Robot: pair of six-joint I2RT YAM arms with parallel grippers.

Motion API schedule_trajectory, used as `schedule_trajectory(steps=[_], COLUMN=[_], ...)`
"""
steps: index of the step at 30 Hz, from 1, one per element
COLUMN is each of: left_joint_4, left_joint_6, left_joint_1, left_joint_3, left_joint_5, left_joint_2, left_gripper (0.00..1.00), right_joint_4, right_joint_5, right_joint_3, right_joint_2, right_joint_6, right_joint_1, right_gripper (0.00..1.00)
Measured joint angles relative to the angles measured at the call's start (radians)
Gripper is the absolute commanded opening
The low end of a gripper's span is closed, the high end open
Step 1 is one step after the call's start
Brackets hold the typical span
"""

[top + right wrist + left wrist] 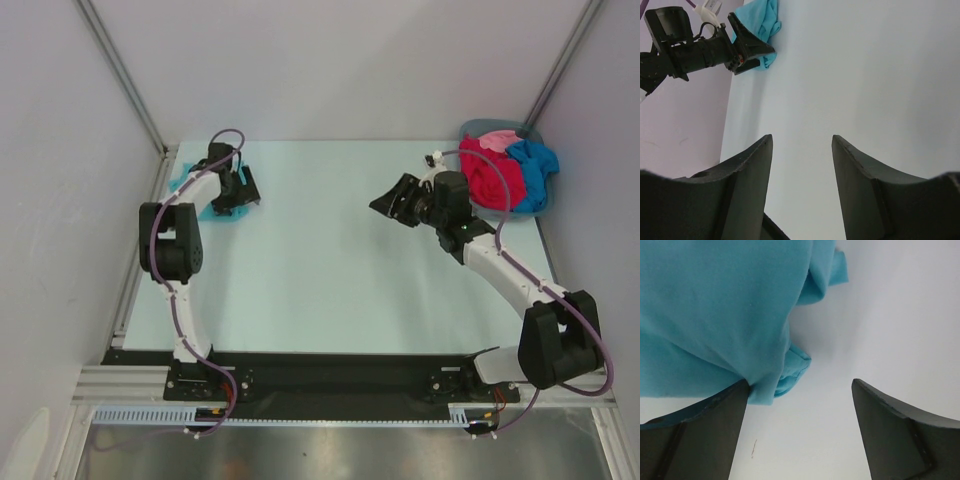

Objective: Fold and stack the t-shirts
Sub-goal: Neatly place the folded tshirt to the corner, then reset both grippers

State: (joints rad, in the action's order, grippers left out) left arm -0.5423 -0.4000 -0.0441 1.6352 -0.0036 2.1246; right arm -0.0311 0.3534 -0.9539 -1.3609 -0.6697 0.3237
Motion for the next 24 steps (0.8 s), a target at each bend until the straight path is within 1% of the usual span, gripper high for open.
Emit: schedule_trajectory(steps=[3,9,13,18,21,24], left_joint_4=[0.002,-0.003,-0.005,0.002,0.01,0.047], left_joint_6=[0.0,-0.011,-0.019,-0.021,-0.025,-0.024], left_joint_1=[-0.002,0.0,0.0,-0.003,-0.019,-0.065], left_joint_3=[-0.02,-0.033,-0.033,-0.032,-0.031,-0.058], left_joint_5=[-0.013,-0.078,-0.115,-0.113,-0.082,-0.059], left_joint_2=[-0.009,-0.042,-0.116,-0.218,-0.266,-0.312], left_gripper=[0.9,0.99,1.0,1.0,1.0,1.0], right_joint_4=[-0.003,-0.004,0.003,0.03,0.083,0.13], right_joint_5=[0.003,0.003,-0.005,-0.017,-0.072,-0.204], right_joint_3=[0.0,0.003,0.003,-0.012,-0.043,-0.058], right_joint_2=[-0.006,-0.006,-0.006,-0.018,-0.018,0.007], right_joint_6=[-0.007,-0.006,0.014,0.044,0.074,0.119], right_joint_1=[0.002,0.002,0.002,-0.004,-0.006,-0.005], right_gripper=[0.56,0.59,0.62,0.64,0.64,0.64])
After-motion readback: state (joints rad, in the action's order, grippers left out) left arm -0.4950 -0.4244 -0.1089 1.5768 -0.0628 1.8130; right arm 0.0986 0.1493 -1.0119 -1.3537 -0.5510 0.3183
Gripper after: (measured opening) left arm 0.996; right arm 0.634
